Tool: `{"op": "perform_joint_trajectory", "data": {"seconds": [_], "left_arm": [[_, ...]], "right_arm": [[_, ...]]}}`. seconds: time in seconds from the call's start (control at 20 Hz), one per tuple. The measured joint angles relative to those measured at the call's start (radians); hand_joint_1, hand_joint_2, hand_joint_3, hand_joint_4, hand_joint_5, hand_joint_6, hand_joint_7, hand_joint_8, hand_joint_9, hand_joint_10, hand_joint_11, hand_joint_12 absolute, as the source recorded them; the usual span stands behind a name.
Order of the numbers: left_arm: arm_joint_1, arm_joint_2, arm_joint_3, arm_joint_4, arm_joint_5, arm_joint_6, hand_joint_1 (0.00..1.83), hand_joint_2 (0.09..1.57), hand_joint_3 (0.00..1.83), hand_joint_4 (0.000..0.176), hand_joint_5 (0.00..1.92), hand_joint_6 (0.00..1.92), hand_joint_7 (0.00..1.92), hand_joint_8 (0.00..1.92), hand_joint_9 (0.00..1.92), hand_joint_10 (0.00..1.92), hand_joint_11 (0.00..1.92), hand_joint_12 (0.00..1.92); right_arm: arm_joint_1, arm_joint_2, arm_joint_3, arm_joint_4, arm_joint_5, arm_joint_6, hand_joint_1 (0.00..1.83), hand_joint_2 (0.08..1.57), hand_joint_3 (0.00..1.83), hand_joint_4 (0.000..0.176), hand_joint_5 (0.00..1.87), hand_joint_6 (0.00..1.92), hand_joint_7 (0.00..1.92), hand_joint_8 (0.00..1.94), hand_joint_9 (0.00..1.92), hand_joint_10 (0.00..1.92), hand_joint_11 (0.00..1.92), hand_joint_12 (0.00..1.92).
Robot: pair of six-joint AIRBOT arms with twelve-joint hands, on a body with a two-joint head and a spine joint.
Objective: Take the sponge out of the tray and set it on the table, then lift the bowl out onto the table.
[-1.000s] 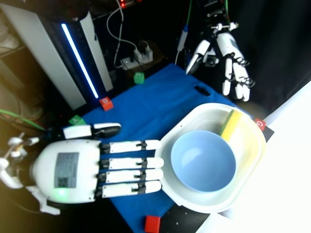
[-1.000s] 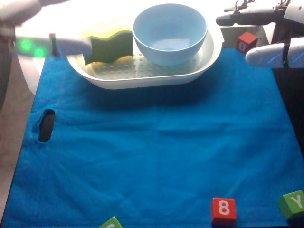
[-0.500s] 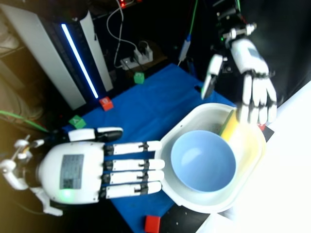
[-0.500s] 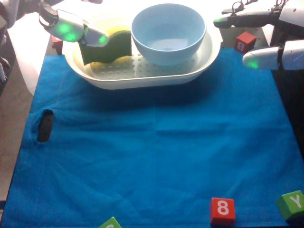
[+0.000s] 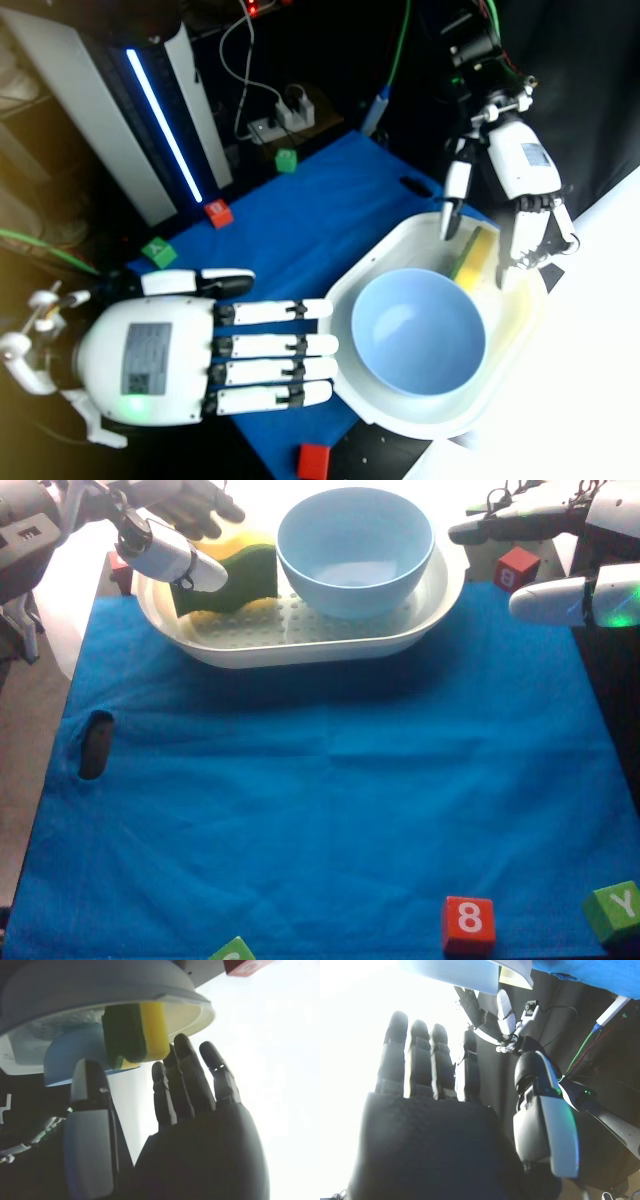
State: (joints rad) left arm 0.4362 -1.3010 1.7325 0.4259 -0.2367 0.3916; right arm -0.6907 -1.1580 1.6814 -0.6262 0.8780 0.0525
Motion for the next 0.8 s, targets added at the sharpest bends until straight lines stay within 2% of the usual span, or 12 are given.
{"op": "perform_joint_trajectory", "data": {"seconds": [0.05,0.1,0.15,0.25,0.3,0.4,0.45,0.55,0.6,0.7,0.75,0.8], "left_arm": [[0.000,-0.002,0.000,0.000,0.002,0.001,1.22,1.20,0.00,0.000,0.82,0.98,0.83,1.44,0.60,1.13,0.03,1.86],[0.000,-0.004,0.003,0.000,0.005,0.001,1.23,1.19,0.00,0.000,0.92,0.83,0.79,1.52,0.52,1.47,0.03,1.91],[0.000,-0.004,0.003,-0.001,0.005,0.000,1.23,1.20,0.00,0.000,0.95,0.80,0.73,1.59,0.42,1.67,0.01,1.92],[0.000,-0.004,0.003,-0.003,-0.002,-0.007,1.22,1.20,0.00,0.000,0.96,0.79,0.71,1.61,0.39,1.66,0.00,1.92],[0.000,-0.004,0.003,-0.003,-0.012,-0.018,1.23,1.19,0.00,0.000,0.97,0.79,0.75,1.56,0.41,1.62,0.00,1.92],[0.000,0.020,-0.027,-0.005,-0.046,-0.026,1.24,1.17,0.00,0.000,0.98,0.73,0.82,1.47,0.58,1.41,0.21,1.78],[0.000,0.049,-0.061,-0.010,-0.087,-0.026,1.24,1.17,0.00,0.000,0.99,0.73,0.82,1.47,0.62,1.33,0.29,1.72],[0.000,0.104,-0.122,-0.015,-0.163,-0.026,1.23,1.14,0.00,0.000,1.03,0.76,0.86,1.33,0.73,1.07,0.45,1.53],[0.000,0.144,-0.168,-0.015,-0.212,-0.026,1.33,1.15,0.00,0.000,0.99,0.86,0.87,1.24,0.73,1.34,0.37,1.49],[0.005,0.206,-0.238,-0.014,-0.303,-0.026,1.35,1.16,0.00,0.000,0.99,0.89,0.82,1.25,0.74,1.42,0.51,1.42],[0.020,0.256,-0.296,-0.014,-0.371,-0.028,1.23,1.16,0.00,0.000,0.98,0.94,0.80,1.30,0.69,1.04,0.48,1.38],[0.043,0.293,-0.337,-0.010,-0.430,-0.029,1.21,1.15,0.00,0.000,0.98,0.91,0.84,1.28,0.73,0.84,0.46,1.34]], "right_arm": [[0.000,0.000,0.000,0.000,0.000,0.000,0.37,1.27,0.00,0.086,0.31,0.00,0.22,0.00,0.18,0.00,0.02,0.47],[0.000,0.000,0.000,0.000,0.000,0.000,0.41,1.27,0.00,0.077,0.32,0.01,0.22,0.00,0.19,0.00,0.02,0.47],[0.000,-0.002,0.000,0.001,0.000,0.000,0.40,1.28,0.00,0.083,0.31,0.00,0.21,0.00,0.18,0.00,0.02,0.47],[0.000,-0.004,0.000,0.000,-0.001,0.005,0.42,1.29,0.00,0.070,0.31,0.00,0.22,0.00,0.19,0.00,0.02,0.47],[0.000,-0.004,0.000,0.000,-0.001,0.013,0.40,1.30,0.01,0.077,0.31,0.00,0.22,0.00,0.19,0.00,0.02,0.47],[0.000,-0.004,0.000,0.001,0.000,0.018,0.39,1.31,0.01,0.063,0.31,0.00,0.23,0.00,0.19,0.00,0.02,0.47],[0.000,-0.004,0.000,0.000,-0.002,0.021,0.37,1.31,0.01,0.065,0.32,0.00,0.24,0.00,0.19,0.00,0.03,0.46],[0.000,-0.004,0.000,0.000,-0.002,0.024,0.36,1.31,0.00,0.072,0.32,0.00,0.24,0.00,0.20,0.00,0.03,0.46],[0.000,-0.004,0.000,0.001,-0.002,0.029,0.35,1.31,0.00,0.078,0.32,0.00,0.24,0.00,0.20,0.00,0.03,0.45],[0.000,-0.004,0.000,0.000,-0.002,0.035,0.31,1.31,0.00,0.093,0.31,0.00,0.24,0.00,0.20,0.00,0.02,0.44],[0.000,-0.004,-0.002,0.001,-0.001,0.040,0.28,1.30,0.00,0.096,0.31,0.00,0.24,0.00,0.20,0.00,0.03,0.44],[0.000,-0.003,-0.003,0.001,-0.002,0.042,0.30,1.31,0.00,0.086,0.32,0.00,0.25,0.00,0.20,0.00,0.03,0.43]]}}
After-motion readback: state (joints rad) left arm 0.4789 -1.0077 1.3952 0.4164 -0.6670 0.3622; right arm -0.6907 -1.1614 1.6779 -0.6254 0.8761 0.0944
